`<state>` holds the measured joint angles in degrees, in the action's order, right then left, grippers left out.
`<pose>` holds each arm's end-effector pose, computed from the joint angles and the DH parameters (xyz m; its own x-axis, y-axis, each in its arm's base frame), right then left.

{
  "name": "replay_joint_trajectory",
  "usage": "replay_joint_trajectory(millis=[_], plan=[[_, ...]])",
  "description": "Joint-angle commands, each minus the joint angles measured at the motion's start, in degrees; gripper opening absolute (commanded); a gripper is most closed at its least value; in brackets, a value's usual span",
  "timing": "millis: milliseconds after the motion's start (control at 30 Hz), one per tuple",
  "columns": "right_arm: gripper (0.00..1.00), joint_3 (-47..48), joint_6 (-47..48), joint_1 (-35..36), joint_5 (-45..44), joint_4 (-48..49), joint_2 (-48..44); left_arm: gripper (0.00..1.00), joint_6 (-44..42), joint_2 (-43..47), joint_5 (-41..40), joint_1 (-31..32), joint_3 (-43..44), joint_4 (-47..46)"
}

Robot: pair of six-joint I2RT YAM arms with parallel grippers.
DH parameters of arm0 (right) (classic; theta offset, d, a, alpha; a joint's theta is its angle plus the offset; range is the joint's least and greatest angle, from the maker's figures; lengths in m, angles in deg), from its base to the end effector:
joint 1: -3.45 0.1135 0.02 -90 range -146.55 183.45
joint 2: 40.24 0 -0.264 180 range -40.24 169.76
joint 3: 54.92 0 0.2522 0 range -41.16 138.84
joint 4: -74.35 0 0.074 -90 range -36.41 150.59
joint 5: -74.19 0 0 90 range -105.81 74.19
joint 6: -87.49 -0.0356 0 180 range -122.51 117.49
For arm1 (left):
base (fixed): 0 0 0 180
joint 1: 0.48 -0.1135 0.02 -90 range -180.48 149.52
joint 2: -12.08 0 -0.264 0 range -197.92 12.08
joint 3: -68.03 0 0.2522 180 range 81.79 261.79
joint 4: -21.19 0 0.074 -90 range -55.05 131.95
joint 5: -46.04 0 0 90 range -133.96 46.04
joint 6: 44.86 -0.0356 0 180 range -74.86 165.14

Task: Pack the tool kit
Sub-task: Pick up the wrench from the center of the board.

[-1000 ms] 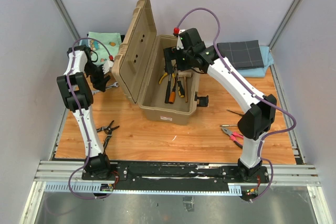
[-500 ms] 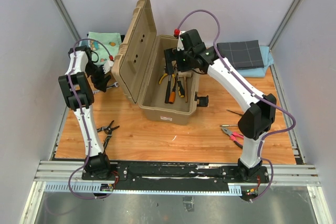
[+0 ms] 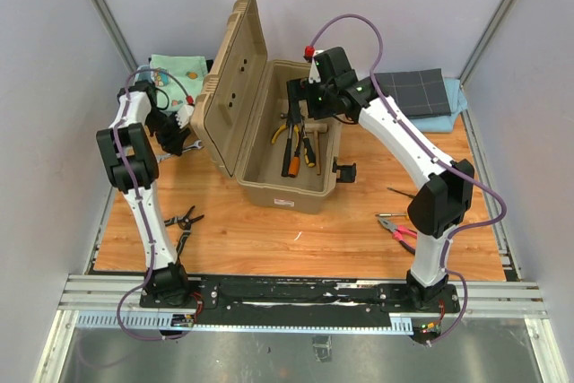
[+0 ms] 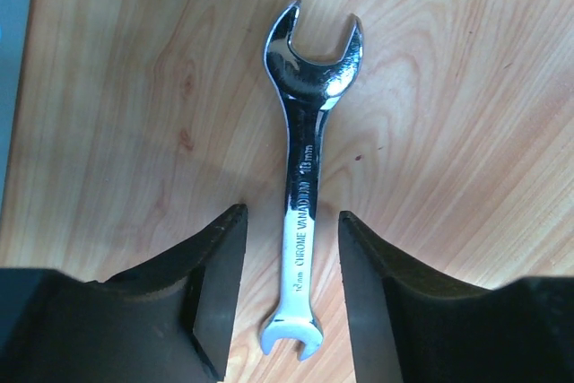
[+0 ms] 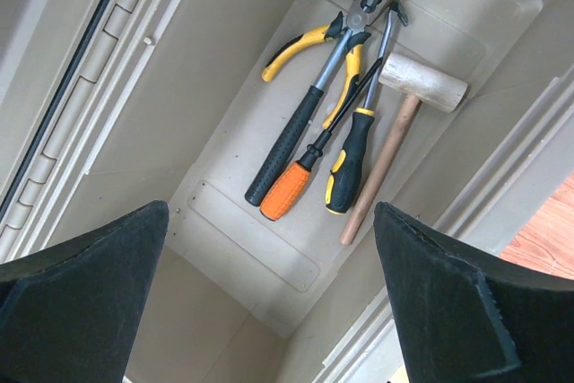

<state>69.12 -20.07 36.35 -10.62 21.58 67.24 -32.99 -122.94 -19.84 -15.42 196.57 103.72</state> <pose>0.3587 0.2359 0.3725 -0.6546 -0.0656 -0.7531 -0.4245 0.8562 0.2944 0.4474 0.1043 0.1652 -0.4223 0.8117 -0.4034 0.8984 0.4340 -0.0671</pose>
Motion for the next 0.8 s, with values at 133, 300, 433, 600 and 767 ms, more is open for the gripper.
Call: replay_joint_trajectory(millis=[133, 300, 433, 600, 767], plan=[[0.98, -1.46, -0.75, -0.91, 1.59, 1.93, 0.30, 0.47, 6.37, 0.82, -1.45, 0.68, -10.10, -6.04], [0.99, -3.62, -1.50, -1.36, 2.17, 3.34, -0.83, 0.39, 9.02, 3.06, -3.16, 1.05, -15.71, -12.10], [0.99, -4.44, -1.90, -1.53, 2.35, 3.63, -1.43, 0.33, 10.13, 4.35, -4.53, 1.29, -19.95, -14.90], [0.99, -5.51, -2.62, -1.86, 2.76, 4.59, -2.01, 0.19, 10.37, 6.01, -6.01, 1.49, -24.65, -17.60], [0.98, -5.57, -2.90, -1.88, 3.32, 4.89, -2.01, 0.00, 10.48, 7.45, -6.16, 1.58, -26.25, -17.47]])
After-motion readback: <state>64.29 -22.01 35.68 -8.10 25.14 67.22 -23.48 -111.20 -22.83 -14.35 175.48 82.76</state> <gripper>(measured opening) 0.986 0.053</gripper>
